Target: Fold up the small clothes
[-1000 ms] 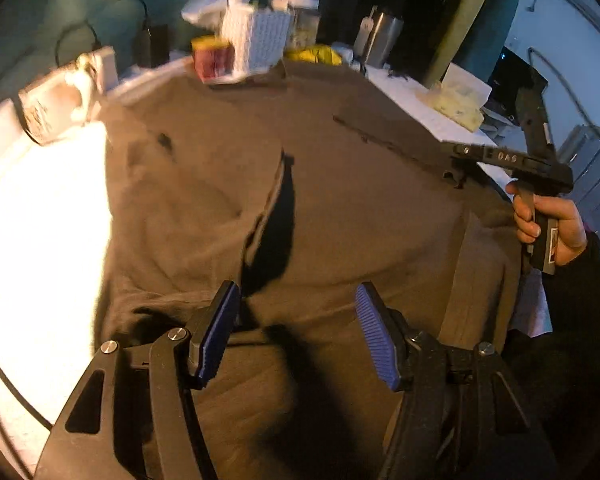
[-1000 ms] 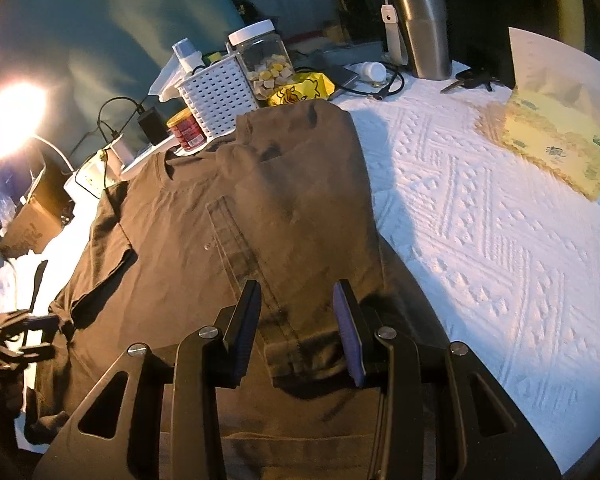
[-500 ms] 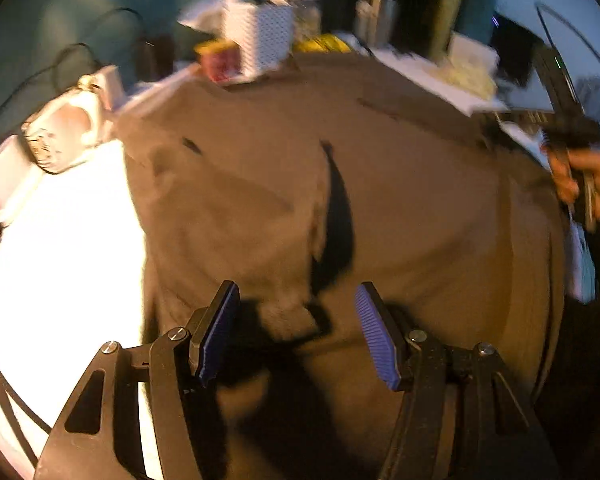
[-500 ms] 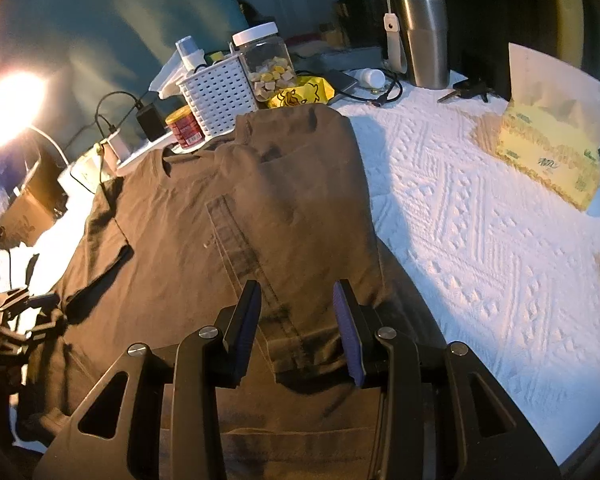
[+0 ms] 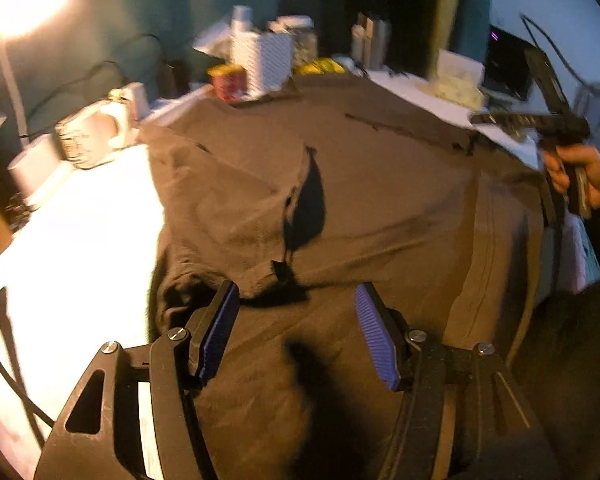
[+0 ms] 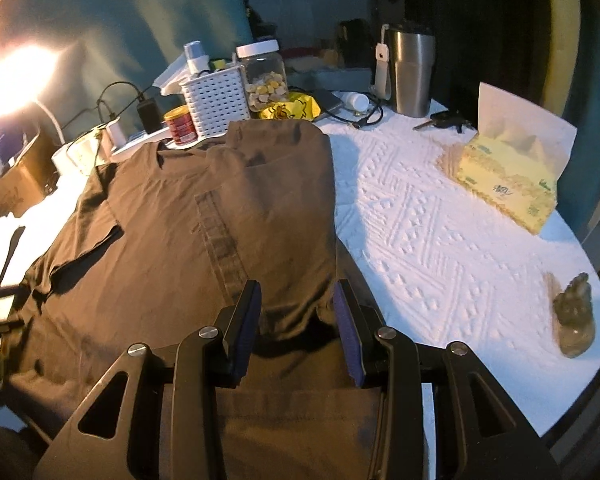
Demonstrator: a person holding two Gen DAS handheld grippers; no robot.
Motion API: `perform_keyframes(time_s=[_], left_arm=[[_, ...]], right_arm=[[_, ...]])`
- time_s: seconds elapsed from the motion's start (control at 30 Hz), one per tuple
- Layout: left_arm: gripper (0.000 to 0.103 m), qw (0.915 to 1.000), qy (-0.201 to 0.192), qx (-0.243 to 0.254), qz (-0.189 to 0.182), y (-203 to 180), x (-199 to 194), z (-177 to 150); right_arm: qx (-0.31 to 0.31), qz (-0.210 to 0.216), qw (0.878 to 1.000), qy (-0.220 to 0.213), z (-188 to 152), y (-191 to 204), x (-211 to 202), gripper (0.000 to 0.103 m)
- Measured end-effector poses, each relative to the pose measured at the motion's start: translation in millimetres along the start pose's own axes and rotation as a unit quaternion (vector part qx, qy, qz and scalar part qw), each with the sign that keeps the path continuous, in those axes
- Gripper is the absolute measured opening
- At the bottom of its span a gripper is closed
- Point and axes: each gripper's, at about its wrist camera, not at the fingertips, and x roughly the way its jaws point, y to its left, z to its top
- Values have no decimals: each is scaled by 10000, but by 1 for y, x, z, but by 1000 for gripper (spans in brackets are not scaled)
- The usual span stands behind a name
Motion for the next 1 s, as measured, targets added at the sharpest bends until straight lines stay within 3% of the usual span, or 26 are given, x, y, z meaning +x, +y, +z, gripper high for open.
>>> perform_keyframes(time_s=[0.1, 0.33, 0.53, 0.83, 1.0], left_arm=[[60, 9988, -304, -311, 219, 3, -18, -1], [61, 9908, -802, -1040, 322, 4, -48, -28], [61, 9907, -552, -1134, 514, 1, -54, -55], [60, 9872, -98, -1372, 805, 11, -71, -87], [60, 9870, -2, -1501, 569, 10, -83, -98]], right_arm=[[-53, -40, 10000, -2, -10, -3, -9, 40], [-286, -260, 9990, 227, -32, -8, -23, 40], [-288, -464, 9975, 438, -53, -16, -23, 40], [-108, -432, 9979, 479, -70, -19, -17, 40], [-31, -440, 9984, 341, -72, -18, -16, 40]])
